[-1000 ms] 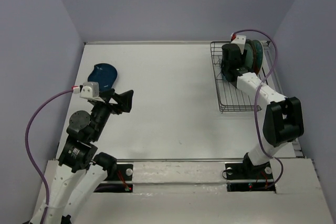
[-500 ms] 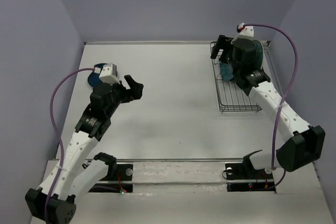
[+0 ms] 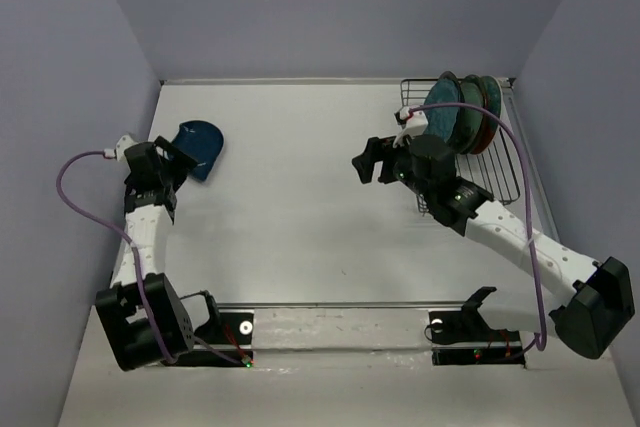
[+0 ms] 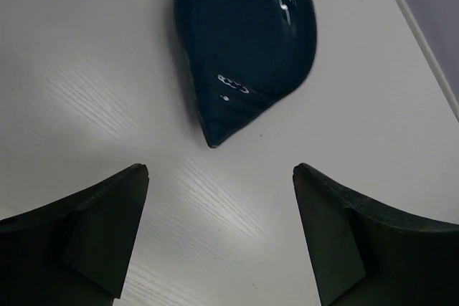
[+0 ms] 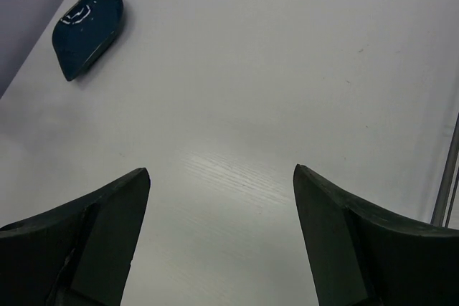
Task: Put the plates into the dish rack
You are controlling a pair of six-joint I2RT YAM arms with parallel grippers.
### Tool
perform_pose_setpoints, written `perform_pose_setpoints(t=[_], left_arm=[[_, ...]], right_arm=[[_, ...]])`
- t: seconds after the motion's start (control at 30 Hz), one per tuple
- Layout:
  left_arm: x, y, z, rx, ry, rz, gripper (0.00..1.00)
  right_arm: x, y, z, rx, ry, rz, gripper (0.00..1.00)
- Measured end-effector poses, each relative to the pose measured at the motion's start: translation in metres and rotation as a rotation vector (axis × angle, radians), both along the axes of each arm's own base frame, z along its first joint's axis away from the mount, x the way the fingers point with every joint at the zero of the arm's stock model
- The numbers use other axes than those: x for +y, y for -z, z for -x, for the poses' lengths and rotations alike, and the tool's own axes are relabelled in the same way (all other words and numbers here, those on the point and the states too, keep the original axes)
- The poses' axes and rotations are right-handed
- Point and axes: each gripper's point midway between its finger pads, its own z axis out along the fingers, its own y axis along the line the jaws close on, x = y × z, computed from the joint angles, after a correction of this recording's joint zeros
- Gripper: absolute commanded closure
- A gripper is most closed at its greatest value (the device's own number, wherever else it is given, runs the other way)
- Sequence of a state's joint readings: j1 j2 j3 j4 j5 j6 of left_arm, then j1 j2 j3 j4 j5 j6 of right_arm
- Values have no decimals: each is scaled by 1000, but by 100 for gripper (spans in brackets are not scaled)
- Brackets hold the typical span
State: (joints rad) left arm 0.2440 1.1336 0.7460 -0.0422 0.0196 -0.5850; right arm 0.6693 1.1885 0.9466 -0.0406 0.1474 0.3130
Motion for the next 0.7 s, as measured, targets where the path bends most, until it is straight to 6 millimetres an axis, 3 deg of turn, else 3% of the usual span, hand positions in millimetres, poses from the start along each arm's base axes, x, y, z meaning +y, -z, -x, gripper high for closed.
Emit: perform_pose_setpoints(t=[0.13,0.27,0.33,0.7], left_arm=[[38,31,-3,73,-120,24,13],[49,81,-9,207,-151,61,15],[53,90,-14,232,-160,61,17],[78,91,-76,182,-168,41,31]], right_arm=[[-2,-6,8,-24,-18,-31,14],[0,-14,13,-51,-42,-68,15],[2,-16,15,-56,-53,-85,15],[13,-1,17,-20,-95,-102,16]])
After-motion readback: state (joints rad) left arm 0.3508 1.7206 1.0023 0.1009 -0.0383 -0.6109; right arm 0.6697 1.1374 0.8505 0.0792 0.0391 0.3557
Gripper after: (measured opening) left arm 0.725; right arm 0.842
